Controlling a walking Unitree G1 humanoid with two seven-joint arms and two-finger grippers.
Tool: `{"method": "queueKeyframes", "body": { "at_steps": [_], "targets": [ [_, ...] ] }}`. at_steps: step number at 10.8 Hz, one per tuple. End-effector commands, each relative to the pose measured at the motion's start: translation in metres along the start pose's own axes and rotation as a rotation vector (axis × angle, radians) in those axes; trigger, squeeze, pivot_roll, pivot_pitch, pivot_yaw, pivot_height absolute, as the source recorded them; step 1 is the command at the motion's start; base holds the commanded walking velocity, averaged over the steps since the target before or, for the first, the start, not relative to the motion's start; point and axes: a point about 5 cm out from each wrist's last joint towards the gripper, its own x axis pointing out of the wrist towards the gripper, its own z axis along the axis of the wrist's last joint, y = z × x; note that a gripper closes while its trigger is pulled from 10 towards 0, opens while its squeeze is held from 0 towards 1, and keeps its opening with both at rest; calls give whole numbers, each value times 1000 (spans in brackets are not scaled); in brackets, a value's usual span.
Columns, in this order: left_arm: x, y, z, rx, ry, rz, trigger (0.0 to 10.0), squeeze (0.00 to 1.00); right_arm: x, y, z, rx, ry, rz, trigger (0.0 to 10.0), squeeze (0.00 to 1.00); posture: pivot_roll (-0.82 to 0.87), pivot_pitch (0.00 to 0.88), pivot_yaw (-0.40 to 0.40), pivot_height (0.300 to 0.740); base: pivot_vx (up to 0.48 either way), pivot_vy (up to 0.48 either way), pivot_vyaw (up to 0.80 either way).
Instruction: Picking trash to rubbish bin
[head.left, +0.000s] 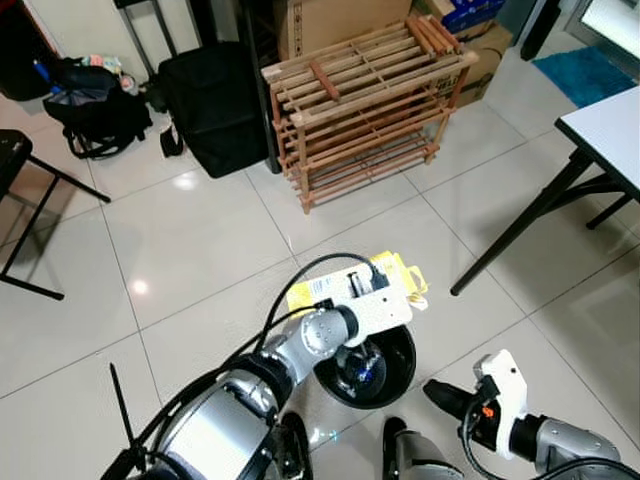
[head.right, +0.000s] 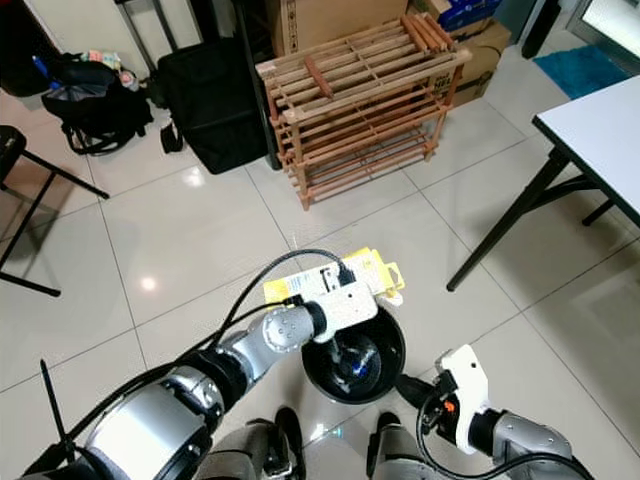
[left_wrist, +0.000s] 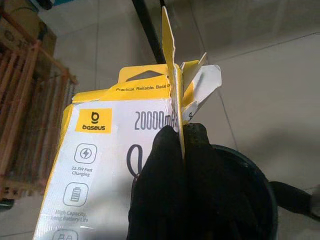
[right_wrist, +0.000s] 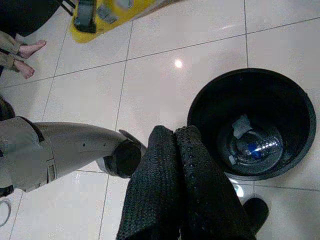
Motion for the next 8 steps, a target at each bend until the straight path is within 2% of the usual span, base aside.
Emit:
{"method": "queueKeyframes", "body": {
  "at_steps": [1, 3, 6, 7, 8],
  "targets": [
    [9, -36, 9, -78, -36, -71, 10000, 0, 0, 4, -2, 7, 10, 7, 10000, 0, -186, 284, 73, 740, 0, 0, 0],
    [6, -48, 1, -94, -11, -89, 10000, 0, -1, 5, -3, 10, 11, 7, 10000, 0, -191, 291, 71, 740, 0, 0, 0],
    [8, -44, 4, -64, -15, -78, 10000, 0, -2, 6, -3, 11, 13, 6, 10000, 0, -188, 291, 71, 740, 0, 0, 0],
    [8, -43, 5, -51, -16, -79, 10000, 1000, -2, 7, -3, 12, 13, 6, 10000, 0, -188, 292, 72, 740, 0, 0, 0],
    [8, -44, 5, -45, -17, -88, 10000, 1000, -2, 7, -4, 13, 15, 7, 10000, 0, -186, 295, 71, 740, 0, 0, 0]
  ]
}}
